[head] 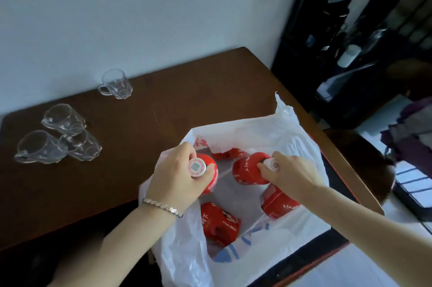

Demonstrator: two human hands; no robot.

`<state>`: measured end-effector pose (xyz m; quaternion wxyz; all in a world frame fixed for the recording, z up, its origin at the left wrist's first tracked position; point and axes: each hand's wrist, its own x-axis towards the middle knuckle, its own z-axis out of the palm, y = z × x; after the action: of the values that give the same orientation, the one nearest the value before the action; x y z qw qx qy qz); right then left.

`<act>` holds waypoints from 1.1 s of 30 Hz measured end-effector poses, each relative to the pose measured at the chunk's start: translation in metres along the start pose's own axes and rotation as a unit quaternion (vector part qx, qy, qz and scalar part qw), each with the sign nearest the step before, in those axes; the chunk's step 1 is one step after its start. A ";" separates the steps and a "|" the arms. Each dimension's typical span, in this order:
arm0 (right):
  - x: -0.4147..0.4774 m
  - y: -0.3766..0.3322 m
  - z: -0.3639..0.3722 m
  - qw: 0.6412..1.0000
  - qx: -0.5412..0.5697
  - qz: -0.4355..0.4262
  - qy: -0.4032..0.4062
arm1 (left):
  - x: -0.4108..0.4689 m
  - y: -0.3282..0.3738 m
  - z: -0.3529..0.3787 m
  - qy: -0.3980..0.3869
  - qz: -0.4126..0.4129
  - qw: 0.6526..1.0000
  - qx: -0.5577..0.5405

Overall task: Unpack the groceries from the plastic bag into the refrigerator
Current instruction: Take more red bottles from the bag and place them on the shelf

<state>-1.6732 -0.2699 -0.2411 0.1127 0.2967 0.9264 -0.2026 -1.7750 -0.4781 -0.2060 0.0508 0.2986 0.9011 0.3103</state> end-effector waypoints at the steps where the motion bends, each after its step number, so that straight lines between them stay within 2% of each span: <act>1: -0.010 -0.001 -0.010 1.000 0.005 0.004 0.018 | 0.002 0.002 -0.002 -0.005 0.018 1.000 -0.003; 6: -0.071 0.006 -0.071 0.994 0.041 0.028 0.093 | 0.011 0.038 -0.001 -0.073 0.084 0.994 -0.009; 10: -0.124 0.040 -0.102 0.985 0.021 0.077 0.154 | 0.014 0.089 0.017 -0.129 0.154 0.980 -0.016; 15: -0.208 0.119 -0.110 0.956 -0.020 0.191 0.221 | 0.001 0.183 0.063 -0.207 0.287 0.935 -0.030; 18: -0.275 0.175 -0.108 0.932 0.000 0.258 0.256 | -0.030 0.257 0.100 -0.237 0.357 0.903 -0.037; 25: -0.482 0.316 -0.080 0.832 -0.010 0.452 0.322 | -0.183 0.454 0.208 -0.335 0.522 0.780 -0.078; 33: -0.715 0.428 -0.084 0.741 -0.018 0.580 0.338 | -0.402 0.649 0.292 -0.402 0.586 0.695 -0.110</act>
<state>-0.8549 -0.2757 -0.0633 -0.1066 0.8233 0.5566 0.0323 -1.0377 -0.1447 -0.0951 0.2483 0.8549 0.3964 0.2244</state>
